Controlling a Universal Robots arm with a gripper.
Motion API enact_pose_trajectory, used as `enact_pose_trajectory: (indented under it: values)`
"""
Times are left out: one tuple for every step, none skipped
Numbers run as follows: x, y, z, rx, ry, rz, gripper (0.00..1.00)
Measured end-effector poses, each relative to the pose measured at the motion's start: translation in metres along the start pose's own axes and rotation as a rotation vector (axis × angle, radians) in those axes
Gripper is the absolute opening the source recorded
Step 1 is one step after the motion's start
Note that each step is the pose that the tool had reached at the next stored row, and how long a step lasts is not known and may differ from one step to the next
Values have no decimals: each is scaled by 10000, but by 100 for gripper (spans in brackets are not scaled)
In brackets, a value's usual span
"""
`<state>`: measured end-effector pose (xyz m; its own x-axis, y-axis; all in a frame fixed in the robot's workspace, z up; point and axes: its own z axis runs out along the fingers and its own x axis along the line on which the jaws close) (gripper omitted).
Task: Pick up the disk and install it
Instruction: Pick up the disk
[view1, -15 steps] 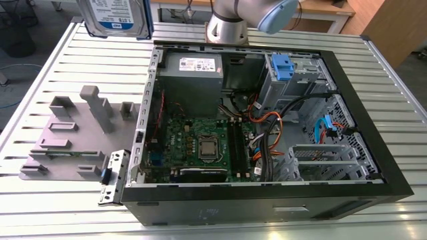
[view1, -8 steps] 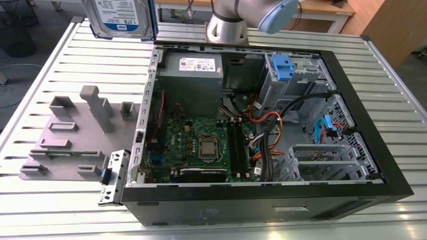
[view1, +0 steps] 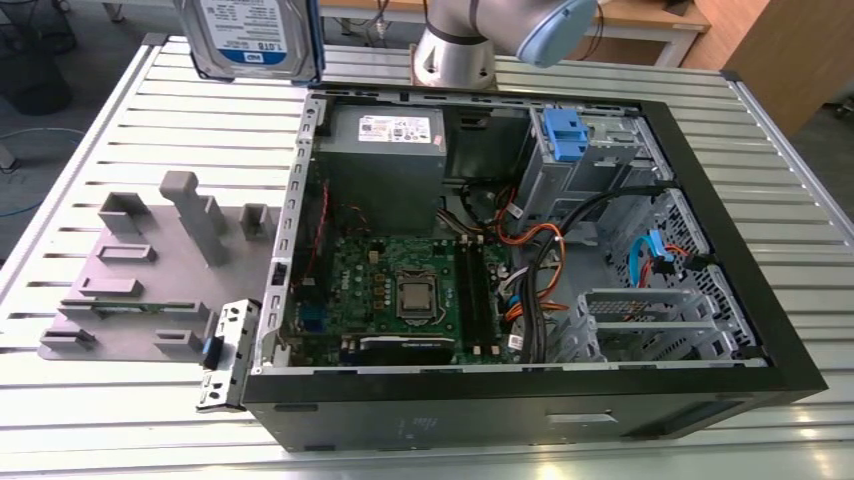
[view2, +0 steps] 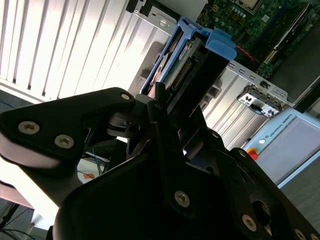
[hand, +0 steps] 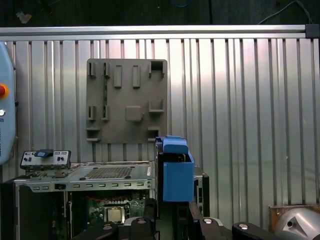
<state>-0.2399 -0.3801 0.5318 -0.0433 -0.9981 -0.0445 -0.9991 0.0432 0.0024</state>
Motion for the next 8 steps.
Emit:
enact_pose_trajectory:
  values:
    - [0,-9,3,0,0,0,35]
    - [-1,-18,5,0,0,0,35]
    - [-1,-25,7,0,0,0,35]
    - [-1,-31,9,0,0,0,35]
    - [-1,-37,10,0,0,0,35]
    - [-1,-40,12,1,-1,0,35]
    - [-1,-42,13,1,-1,1,35]
    - [-1,-44,12,0,0,2,35]
